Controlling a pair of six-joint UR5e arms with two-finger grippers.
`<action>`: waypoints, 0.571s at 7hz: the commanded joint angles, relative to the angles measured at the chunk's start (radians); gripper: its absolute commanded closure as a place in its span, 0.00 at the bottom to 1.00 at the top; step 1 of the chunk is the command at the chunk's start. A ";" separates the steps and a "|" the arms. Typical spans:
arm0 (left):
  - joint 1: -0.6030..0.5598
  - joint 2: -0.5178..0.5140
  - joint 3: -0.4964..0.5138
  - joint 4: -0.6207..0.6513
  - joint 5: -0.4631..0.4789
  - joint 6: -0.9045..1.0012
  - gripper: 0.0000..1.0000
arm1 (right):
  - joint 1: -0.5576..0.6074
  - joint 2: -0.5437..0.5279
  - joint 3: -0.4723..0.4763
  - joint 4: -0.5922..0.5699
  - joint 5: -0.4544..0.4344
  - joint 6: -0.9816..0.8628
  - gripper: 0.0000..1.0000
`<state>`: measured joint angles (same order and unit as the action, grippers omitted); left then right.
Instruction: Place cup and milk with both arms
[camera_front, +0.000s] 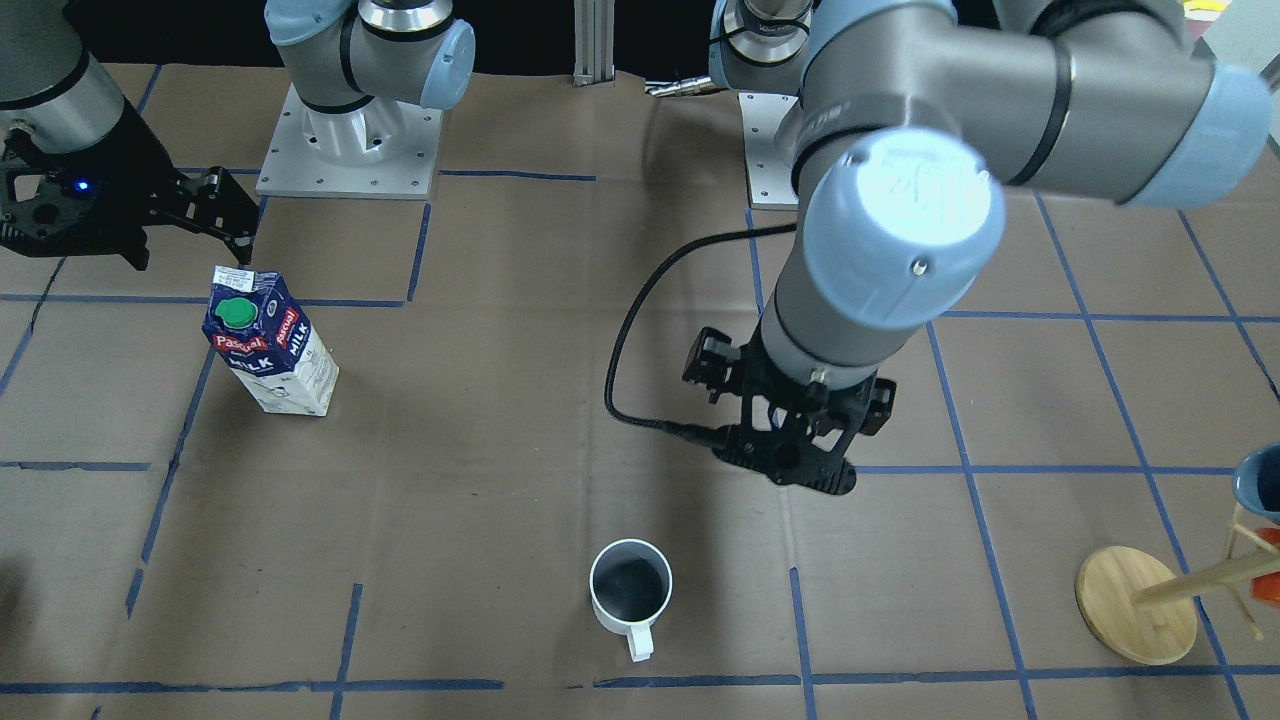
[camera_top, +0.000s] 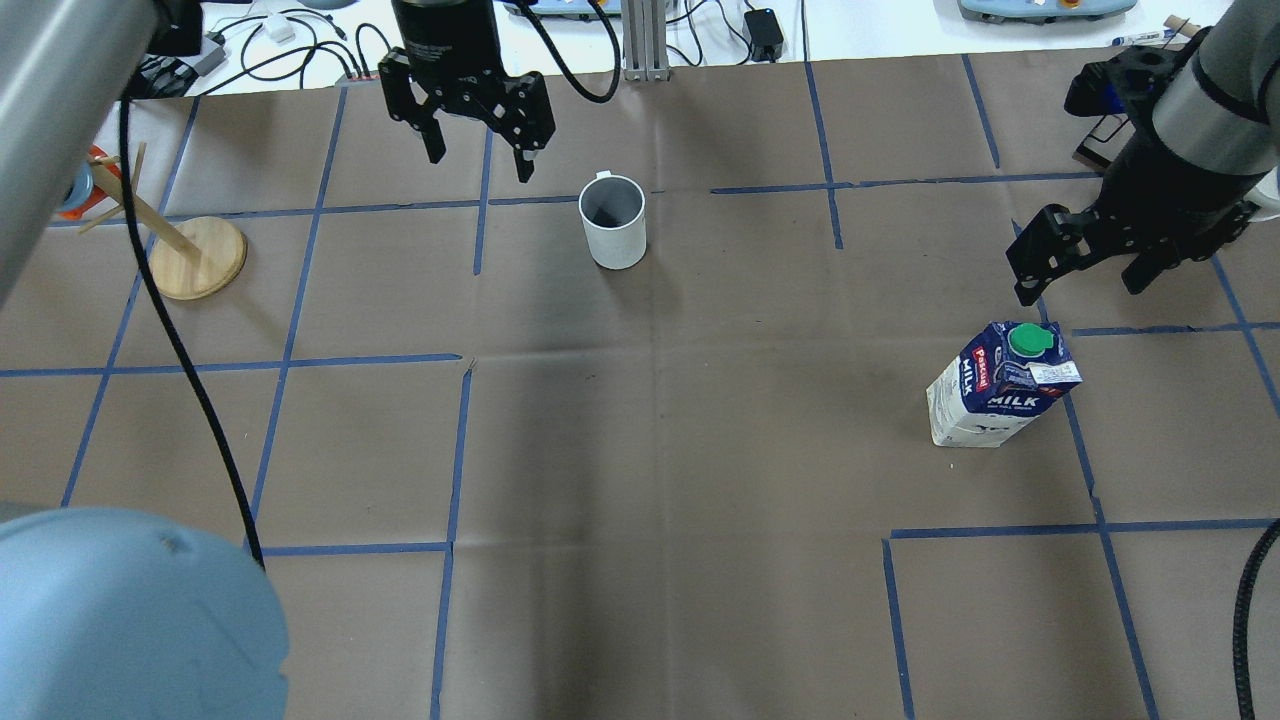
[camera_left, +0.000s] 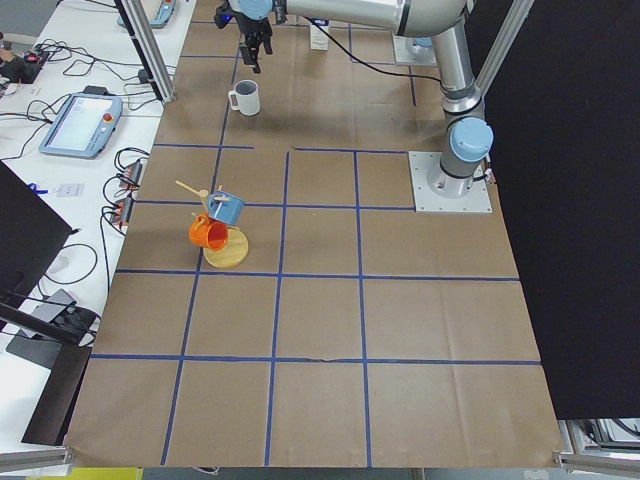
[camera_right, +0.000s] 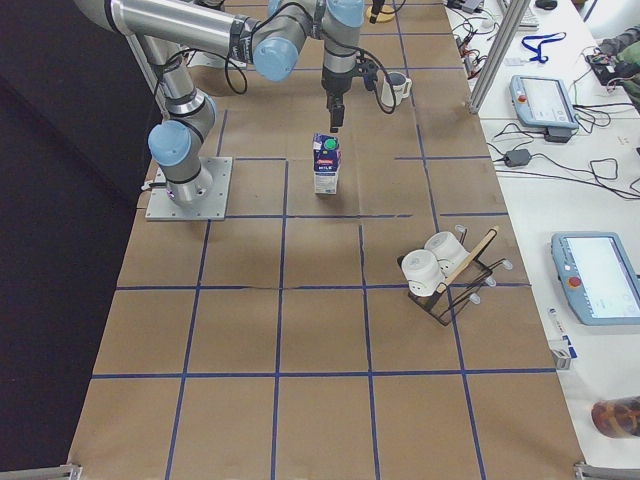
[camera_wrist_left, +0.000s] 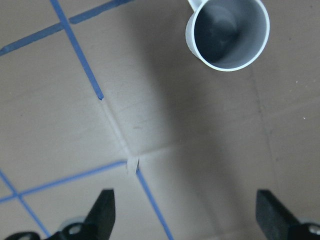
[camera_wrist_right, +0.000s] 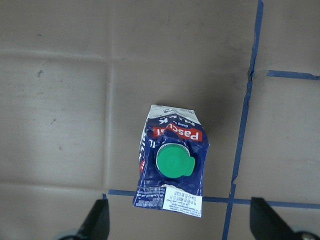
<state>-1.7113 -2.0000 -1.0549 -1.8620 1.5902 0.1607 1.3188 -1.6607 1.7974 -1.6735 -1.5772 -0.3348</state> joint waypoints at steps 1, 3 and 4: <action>0.037 0.201 -0.087 -0.160 0.000 -0.029 0.01 | -0.003 0.001 0.077 -0.122 0.000 0.000 0.00; 0.104 0.376 -0.331 -0.148 -0.010 -0.026 0.01 | -0.003 0.002 0.117 -0.127 0.003 0.013 0.00; 0.119 0.423 -0.432 -0.144 -0.010 -0.020 0.00 | -0.003 0.002 0.178 -0.181 0.003 0.016 0.00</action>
<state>-1.6130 -1.6517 -1.3582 -2.0089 1.5827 0.1358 1.3162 -1.6591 1.9173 -1.8098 -1.5745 -0.3232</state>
